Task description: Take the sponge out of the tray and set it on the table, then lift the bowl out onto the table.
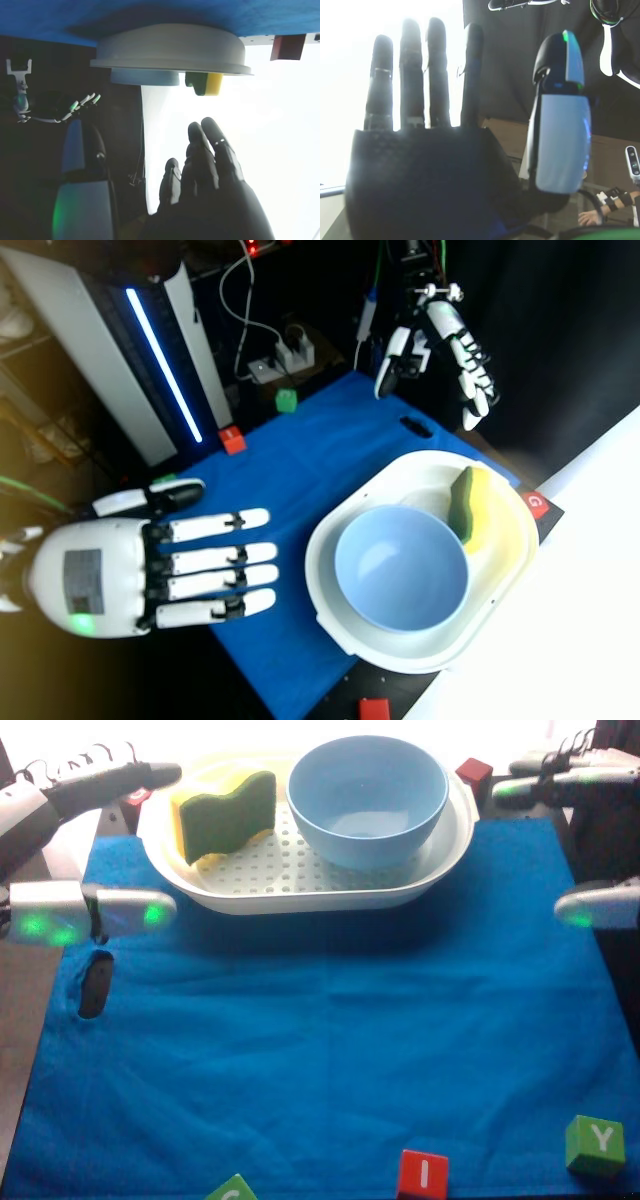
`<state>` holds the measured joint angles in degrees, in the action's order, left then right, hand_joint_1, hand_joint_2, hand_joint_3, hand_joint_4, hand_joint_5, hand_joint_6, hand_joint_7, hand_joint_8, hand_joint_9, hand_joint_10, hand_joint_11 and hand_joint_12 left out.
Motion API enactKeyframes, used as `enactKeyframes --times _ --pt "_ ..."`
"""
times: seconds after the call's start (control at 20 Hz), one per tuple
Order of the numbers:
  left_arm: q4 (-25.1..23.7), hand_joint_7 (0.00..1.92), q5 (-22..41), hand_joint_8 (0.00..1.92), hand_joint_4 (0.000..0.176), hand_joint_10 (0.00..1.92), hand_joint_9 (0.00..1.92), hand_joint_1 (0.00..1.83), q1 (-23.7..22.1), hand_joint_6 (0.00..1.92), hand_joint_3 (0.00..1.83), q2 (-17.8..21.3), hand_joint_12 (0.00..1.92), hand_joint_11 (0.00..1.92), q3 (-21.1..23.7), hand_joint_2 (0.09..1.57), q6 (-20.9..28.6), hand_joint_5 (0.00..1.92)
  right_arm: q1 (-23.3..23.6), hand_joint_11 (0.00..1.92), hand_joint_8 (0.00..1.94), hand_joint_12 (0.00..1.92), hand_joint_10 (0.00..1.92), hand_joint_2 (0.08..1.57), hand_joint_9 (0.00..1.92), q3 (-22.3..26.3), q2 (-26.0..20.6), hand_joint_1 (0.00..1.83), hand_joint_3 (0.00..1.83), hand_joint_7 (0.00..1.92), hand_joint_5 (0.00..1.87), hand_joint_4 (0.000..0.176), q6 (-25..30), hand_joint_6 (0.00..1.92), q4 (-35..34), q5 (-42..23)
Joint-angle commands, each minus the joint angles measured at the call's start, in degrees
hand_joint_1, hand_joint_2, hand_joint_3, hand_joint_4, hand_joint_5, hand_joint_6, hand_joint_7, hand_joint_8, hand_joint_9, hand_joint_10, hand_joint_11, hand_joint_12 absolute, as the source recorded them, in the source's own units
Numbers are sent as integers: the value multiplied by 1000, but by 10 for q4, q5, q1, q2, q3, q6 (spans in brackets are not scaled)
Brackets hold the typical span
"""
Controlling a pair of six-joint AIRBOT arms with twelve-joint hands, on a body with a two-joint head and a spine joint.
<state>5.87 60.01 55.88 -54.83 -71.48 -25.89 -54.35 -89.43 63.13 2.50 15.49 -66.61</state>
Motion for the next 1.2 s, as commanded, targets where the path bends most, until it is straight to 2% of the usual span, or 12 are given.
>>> enactKeyframes --times 0.0,0.1,0.2,0.25,0.3,0.45,0.55,0.65,0.7,0.85,0.95,1.15 --pt "11 194 64 0 100 2 109 721 -11 1 0 -2 238 0 -5 986 4 349 7 2 5 45 6 1107 43 -1 1 790 9 139 396 121 5 8 -33 -56" --pt "5 190 46 0 86 1 129 721 -32 0 0 -7 310 0 -18 989 4 333 7 0 2 33 3 1111 43 -2 1 803 5 138 401 139 5 6 -32 -56" --pt "-2 206 21 0 88 0 144 728 -63 0 0 -17 368 0 -39 993 4 344 7 9 1 39 4 1121 48 -2 2 804 7 136 398 135 5 3 -32 -56" --pt "-12 237 -7 10 100 2 152 718 -88 2 1 -26 382 0 -56 995 3 353 7 22 2 46 5 1127 54 -2 3 824 7 140 398 117 5 2 -32 -56" --pt "-21 272 -33 12 113 6 171 762 -113 8 1 -37 415 0 -73 1001 3 387 7 23 0 48 3 1138 52 -3 4 814 10 134 387 121 5 0 -32 -56" --pt "-67 381 -126 15 93 13 252 763 -190 15 2 -70 542 0 -121 1013 -5 485 7 35 5 56 8 1140 71 -3 6 779 7 148 385 157 5 0 -30 -56" --pt "-79 493 -196 3 83 4 358 767 -236 3 0 -88 698 4 -143 1007 -51 567 7 40 7 61 8 1146 78 -4 6 792 6 159 396 137 5 4 -31 -56" --pt "-79 553 -231 1 85 5 433 795 -256 3 0 -102 766 0 -158 987 -80 607 7 19 0 57 1 1132 67 -7 9 788 0 148 409 159 5 6 -31 -56" --pt "-79 562 -249 0 88 2 452 758 -264 0 0 -111 902 0 -169 968 -86 626 7 17 1 57 2 1133 67 -8 10 789 0 148 418 133 5 9 -31 -56" --pt "-87 572 -306 0 58 0 466 768 -286 0 2 -130 903 1 -193 985 -115 639 7 14 3 61 1 1143 67 -9 12 740 4 153 430 147 5 9 -31 -54" --pt "-87 598 -340 6 7 5 486 839 -298 4 1 -136 915 0 -197 988 -155 657 7 43 4 77 6 1157 84 -10 14 718 8 159 433 145 5 7 -31 -53" --pt "-87 664 -378 9 3 16 574 944 -304 6 0 -153 1098 0 -213 959 -187 703 7 13 4 74 2 1156 74 -11 15 777 4 168 465 114 5 11 -31 -51"
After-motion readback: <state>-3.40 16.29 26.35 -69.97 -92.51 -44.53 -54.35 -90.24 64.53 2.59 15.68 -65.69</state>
